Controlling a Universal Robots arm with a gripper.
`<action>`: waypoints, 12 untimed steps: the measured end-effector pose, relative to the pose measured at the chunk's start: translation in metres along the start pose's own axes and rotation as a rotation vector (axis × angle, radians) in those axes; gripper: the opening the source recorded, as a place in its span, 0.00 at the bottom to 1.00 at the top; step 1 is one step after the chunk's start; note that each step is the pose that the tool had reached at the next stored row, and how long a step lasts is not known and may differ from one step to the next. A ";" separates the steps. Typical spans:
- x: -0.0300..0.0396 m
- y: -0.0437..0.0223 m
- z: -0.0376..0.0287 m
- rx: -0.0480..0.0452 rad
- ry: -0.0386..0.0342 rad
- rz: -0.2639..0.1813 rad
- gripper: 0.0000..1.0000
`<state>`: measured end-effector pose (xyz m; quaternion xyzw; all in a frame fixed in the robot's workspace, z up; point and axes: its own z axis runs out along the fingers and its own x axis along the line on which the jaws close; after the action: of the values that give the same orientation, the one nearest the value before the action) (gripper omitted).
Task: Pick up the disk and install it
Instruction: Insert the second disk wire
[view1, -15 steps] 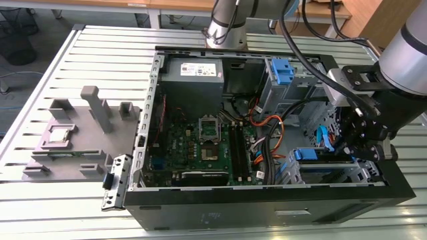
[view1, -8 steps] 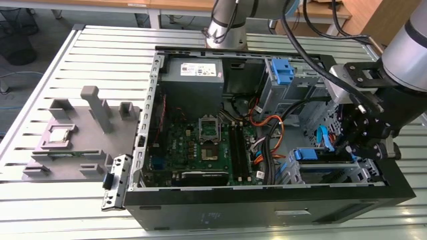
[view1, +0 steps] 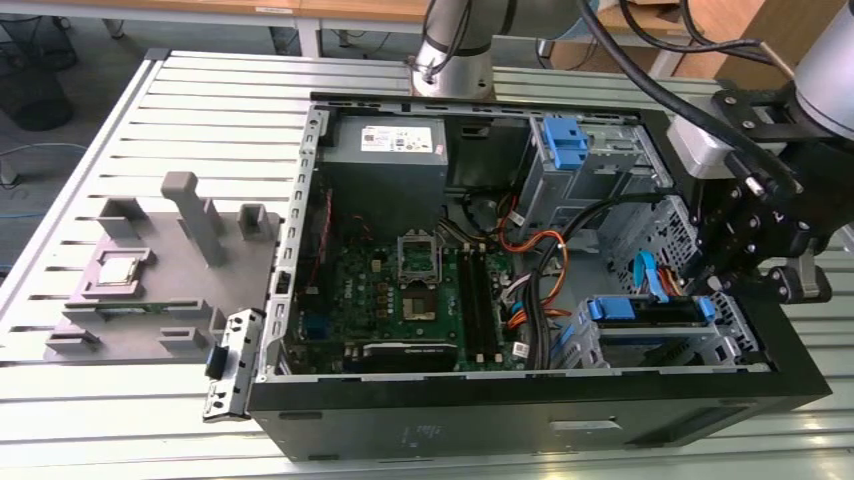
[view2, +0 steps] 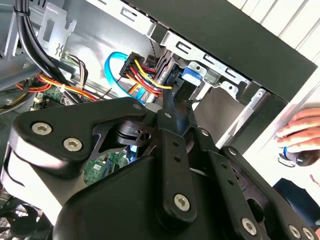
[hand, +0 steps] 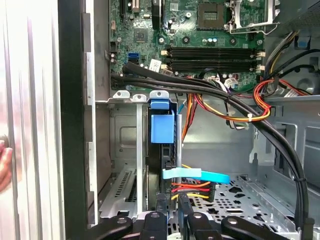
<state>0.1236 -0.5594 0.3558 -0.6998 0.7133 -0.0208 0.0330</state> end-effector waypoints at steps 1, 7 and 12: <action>0.0000 0.0000 0.0001 0.0000 -0.0004 0.000 0.24; 0.0000 -0.0003 0.0005 -0.0442 -0.0001 0.001 0.24; 0.0000 -0.0004 0.0006 -0.0621 0.0003 0.001 0.24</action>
<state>0.1241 -0.5594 0.3552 -0.7000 0.7140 0.0013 0.0112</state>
